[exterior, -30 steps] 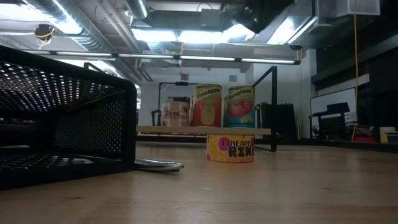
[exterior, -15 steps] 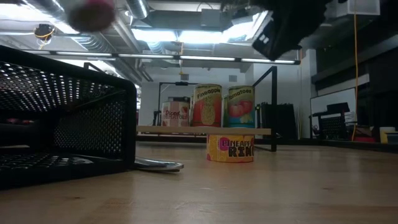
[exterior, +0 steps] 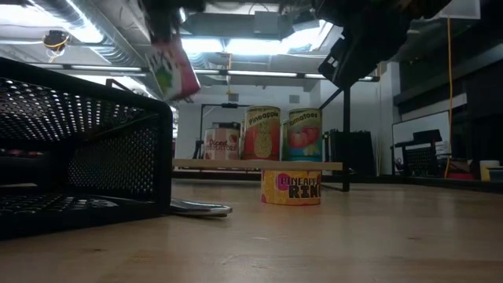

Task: Pick and place cans onto a shelf
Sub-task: Put the canned mixed fruits on the shelf

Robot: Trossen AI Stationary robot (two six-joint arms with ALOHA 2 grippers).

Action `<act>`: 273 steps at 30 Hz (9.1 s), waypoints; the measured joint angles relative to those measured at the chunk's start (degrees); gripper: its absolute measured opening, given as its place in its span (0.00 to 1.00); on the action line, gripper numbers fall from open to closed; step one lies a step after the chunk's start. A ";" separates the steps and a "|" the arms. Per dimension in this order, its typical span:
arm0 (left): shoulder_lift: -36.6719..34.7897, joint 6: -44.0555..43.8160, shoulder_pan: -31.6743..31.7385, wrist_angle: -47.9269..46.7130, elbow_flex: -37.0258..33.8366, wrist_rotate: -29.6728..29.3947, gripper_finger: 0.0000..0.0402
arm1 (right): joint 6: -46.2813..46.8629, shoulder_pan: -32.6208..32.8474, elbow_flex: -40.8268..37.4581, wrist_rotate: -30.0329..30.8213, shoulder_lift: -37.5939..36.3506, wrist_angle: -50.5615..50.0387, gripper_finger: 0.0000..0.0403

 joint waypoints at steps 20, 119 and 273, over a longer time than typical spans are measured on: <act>16.90 26.92 17.34 -3.83 -0.02 -11.45 0.01 | 1.36 0.00 0.00 0.02 0.00 1.48 0.14; 15.99 25.57 18.42 4.26 -2.46 -16.44 0.07 | 1.30 -0.02 0.00 0.02 0.07 2.99 0.14; 15.62 3.67 21.90 10.40 -4.17 -14.30 0.18 | 1.11 -0.02 -0.02 0.02 0.07 2.83 0.14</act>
